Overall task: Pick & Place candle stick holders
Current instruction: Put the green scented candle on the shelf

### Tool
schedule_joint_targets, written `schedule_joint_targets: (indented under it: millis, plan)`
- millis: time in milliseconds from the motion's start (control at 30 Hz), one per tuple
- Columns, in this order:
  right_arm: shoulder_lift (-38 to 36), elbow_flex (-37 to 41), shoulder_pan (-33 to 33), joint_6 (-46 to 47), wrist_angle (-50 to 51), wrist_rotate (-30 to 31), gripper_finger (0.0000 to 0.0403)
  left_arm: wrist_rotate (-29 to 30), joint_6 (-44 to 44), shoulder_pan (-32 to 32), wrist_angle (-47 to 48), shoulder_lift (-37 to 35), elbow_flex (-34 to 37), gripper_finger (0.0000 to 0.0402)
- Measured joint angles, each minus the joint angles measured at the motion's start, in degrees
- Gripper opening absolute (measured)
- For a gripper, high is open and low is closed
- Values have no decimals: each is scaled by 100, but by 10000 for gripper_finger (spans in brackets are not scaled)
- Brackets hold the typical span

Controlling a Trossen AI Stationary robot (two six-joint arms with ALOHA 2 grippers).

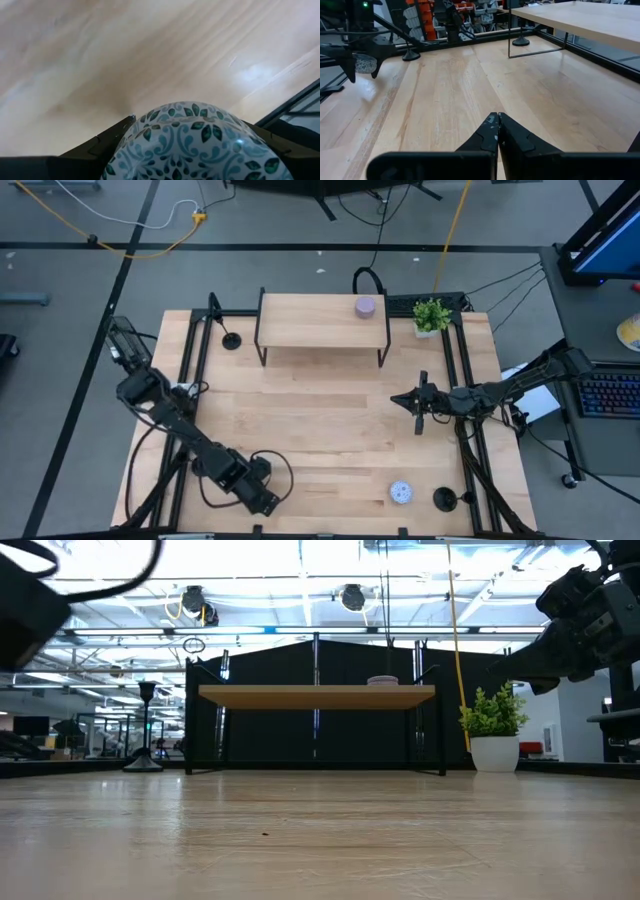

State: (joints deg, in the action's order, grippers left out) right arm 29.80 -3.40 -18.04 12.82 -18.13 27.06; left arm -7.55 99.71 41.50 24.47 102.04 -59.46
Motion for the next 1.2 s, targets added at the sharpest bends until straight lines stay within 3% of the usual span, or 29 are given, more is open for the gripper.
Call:
schedule_joint_targets:
  millis: [900, 1200]
  plan:
    - [-1, 0, -2, -2, 1, -14, 0, -323, -2782, -1966, -418, -5, -7, 282]
    - [-1, 0, -2, -2, 2, -14, 0, -812, -3955, -2546, -418, -5, -7, 282]
